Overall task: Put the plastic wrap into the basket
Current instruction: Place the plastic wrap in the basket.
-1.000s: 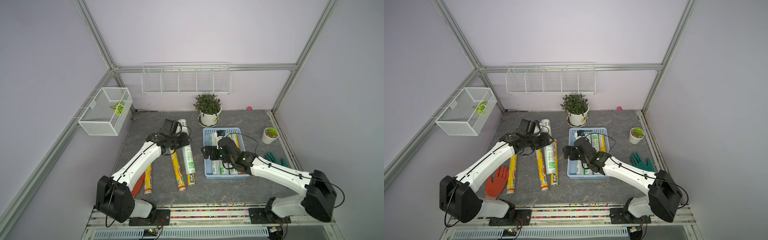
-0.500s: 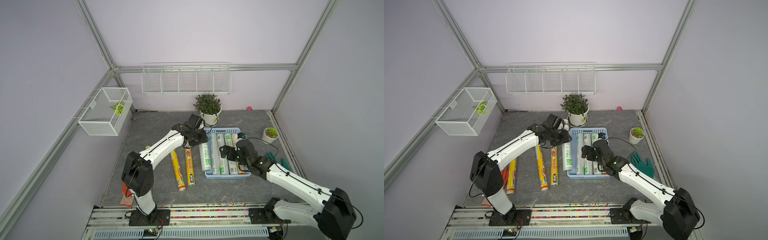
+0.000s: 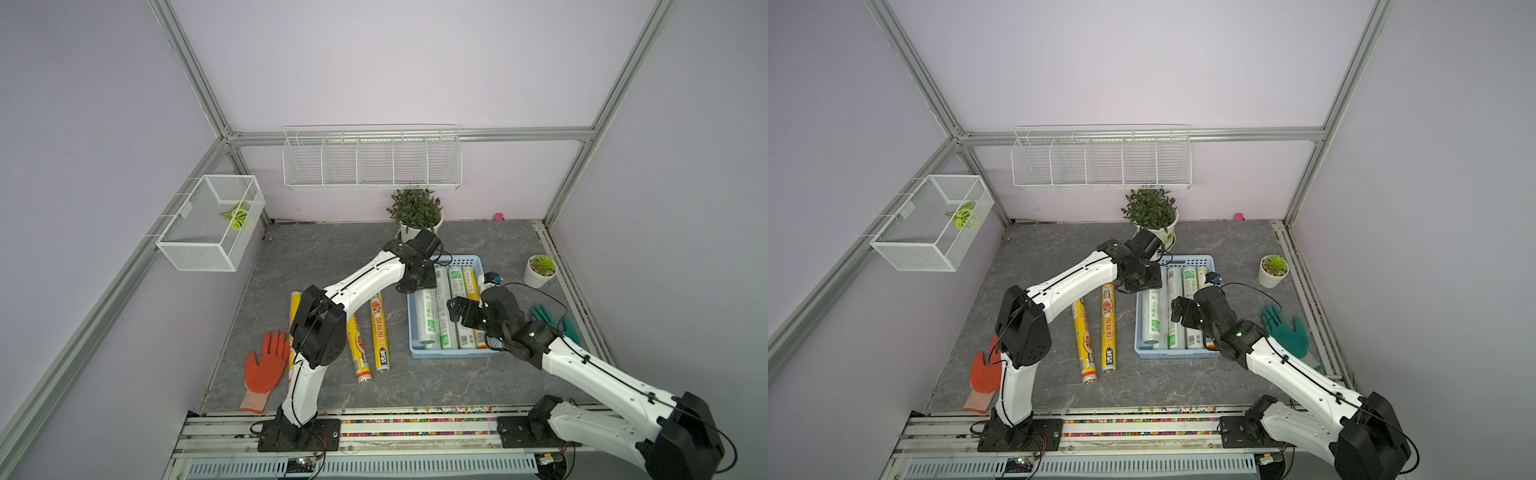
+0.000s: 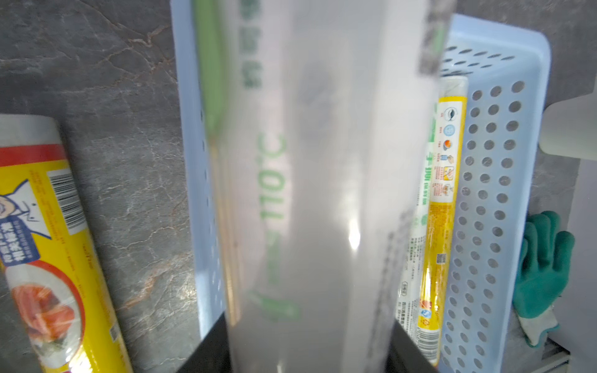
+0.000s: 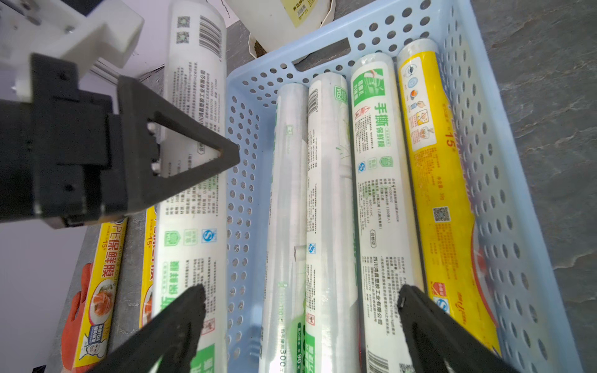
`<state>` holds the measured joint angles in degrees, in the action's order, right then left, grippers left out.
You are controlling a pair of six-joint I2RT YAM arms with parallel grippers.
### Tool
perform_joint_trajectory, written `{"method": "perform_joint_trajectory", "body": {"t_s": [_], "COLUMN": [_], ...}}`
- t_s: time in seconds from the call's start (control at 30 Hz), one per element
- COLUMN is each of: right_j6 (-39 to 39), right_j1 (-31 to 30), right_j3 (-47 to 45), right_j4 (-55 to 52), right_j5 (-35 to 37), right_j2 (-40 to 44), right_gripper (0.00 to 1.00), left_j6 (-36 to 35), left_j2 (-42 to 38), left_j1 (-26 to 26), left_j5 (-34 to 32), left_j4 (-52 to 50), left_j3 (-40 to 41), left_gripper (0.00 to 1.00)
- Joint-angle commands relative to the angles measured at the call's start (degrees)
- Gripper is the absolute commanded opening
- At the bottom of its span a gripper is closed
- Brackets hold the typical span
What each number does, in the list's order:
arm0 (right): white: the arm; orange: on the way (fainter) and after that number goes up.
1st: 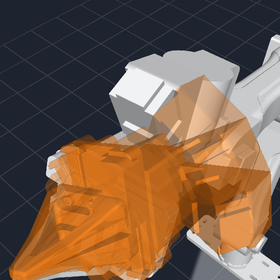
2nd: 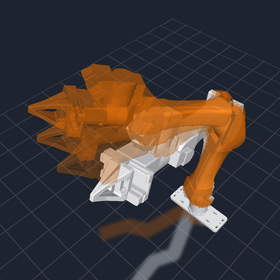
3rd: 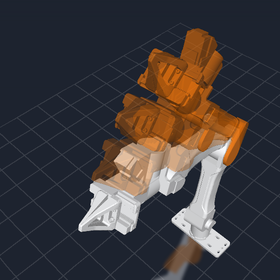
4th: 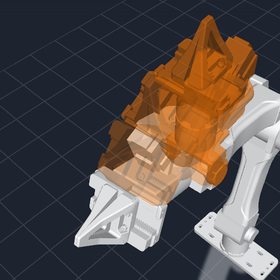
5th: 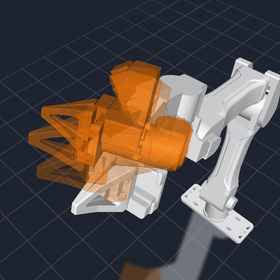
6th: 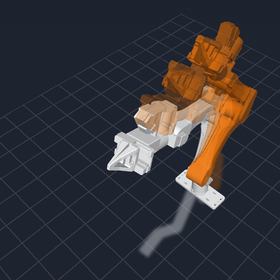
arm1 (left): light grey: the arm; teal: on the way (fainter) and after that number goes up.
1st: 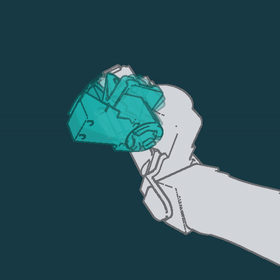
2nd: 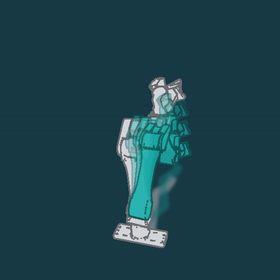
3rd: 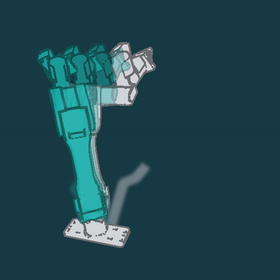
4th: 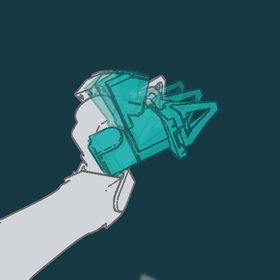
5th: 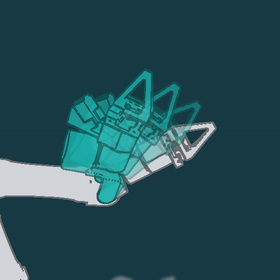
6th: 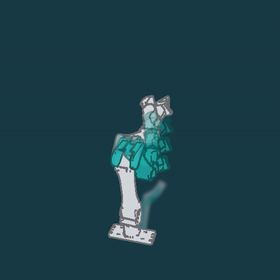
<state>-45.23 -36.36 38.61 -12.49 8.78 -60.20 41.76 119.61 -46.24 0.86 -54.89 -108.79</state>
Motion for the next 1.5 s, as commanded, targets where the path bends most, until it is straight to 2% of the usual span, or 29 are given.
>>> {"method": "perform_joint_trajectory", "body": {"t_s": [0.0,0.47,0.67,1.0,1.47], "right_j6": [-0.38,-0.38,-0.45,-0.47,-0.38], "right_j1": [0.76,1.64,1.77,2.06,1.99], "right_j3": [-1.6,-2.1,-2.61,-2.58,-1.26], "right_j4": [-0.54,-0.34,0.22,2.42,3.09], "right_j5": [0.56,-0.28,-0.5,-3.66,-5.69], "right_j2": [1.63,0.87,0.79,-1.99,-4.24], "right_gripper": [0.98,0.98,0.98,0.98,0.98], "left_j6": [-0.53,-1.3,-1.54,-1.56,-1.15], "left_j2": [1.57,8.33,9.94,10.07,8.87], "left_j1": [-0.28,-1.4,-1.48,-1.42,-1.47], "left_j5": [-2.58,-2.58,-2.52,-4.76,-8.24], "left_j4": [-4.43,-7.9,-8.53,-9.77,-12.32], "left_j3": [-4.37,-7.57,-7.65,-7.8,-9.17], "left_gripper": [0.16,0.21,0.28,0.47,0.58]}}
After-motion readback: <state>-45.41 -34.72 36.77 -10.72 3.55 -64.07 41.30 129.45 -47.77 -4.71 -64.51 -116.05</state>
